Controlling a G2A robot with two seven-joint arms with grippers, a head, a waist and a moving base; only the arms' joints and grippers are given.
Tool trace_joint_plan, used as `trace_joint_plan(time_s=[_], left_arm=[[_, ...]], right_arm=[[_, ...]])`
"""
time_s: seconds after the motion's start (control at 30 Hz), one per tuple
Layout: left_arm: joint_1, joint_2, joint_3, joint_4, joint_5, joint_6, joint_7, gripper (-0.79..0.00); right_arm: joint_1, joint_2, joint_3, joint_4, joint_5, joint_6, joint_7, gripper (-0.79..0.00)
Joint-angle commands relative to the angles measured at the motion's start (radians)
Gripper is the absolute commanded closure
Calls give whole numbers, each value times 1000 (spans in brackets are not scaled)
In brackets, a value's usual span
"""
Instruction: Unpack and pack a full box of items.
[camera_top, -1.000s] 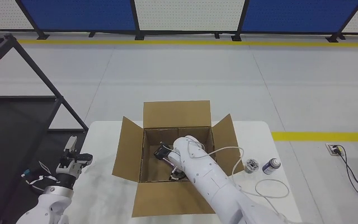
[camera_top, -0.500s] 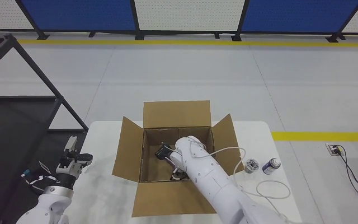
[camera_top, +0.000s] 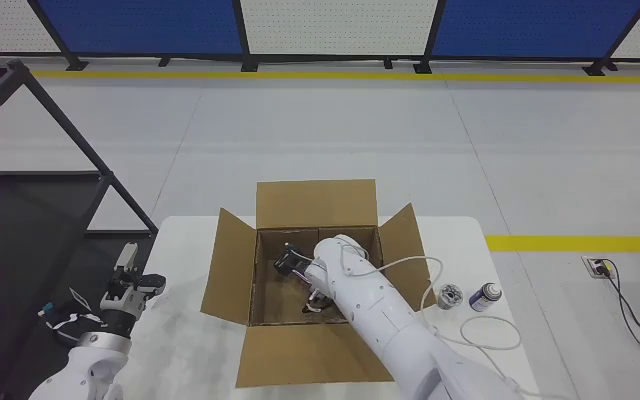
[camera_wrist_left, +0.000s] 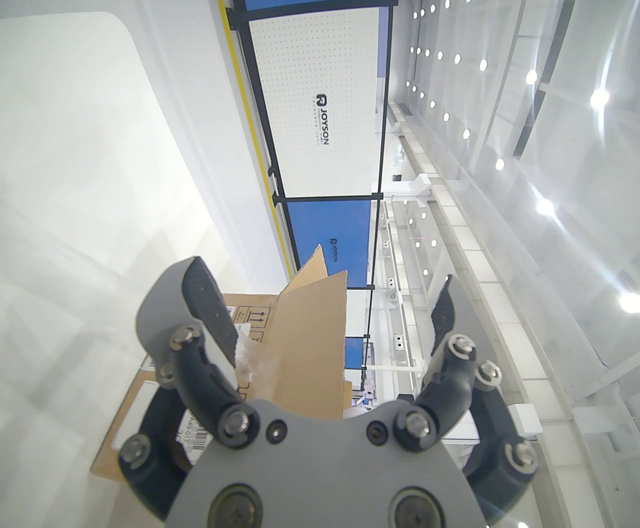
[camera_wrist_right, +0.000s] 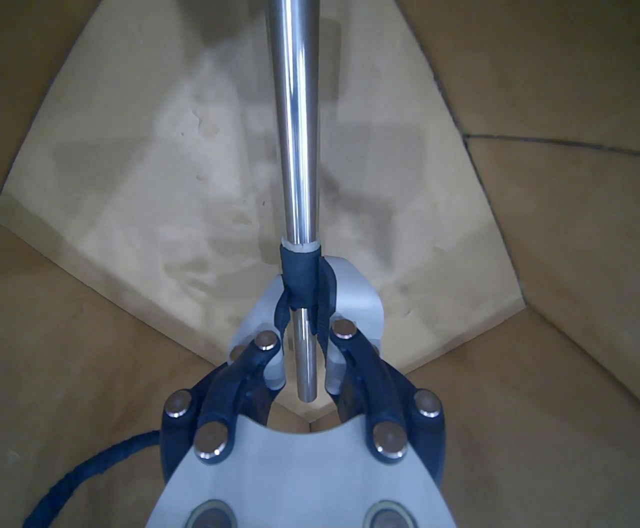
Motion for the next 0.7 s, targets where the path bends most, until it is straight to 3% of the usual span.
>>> trace_joint_plan(time_s=[0.0,0.4,0.67], left_arm=[[0,0,0,0,0,0,0,-785],[0,0,0,0,0,0,0,-785],[0,0,0,0,0,0,0,-785]], right_arm=[[-2,5,1,-5,-6,-3,-21,0],[-32,53,18,-53,-45,54,-117,0],[-86,110,39,-209,-96,94,-102,0]])
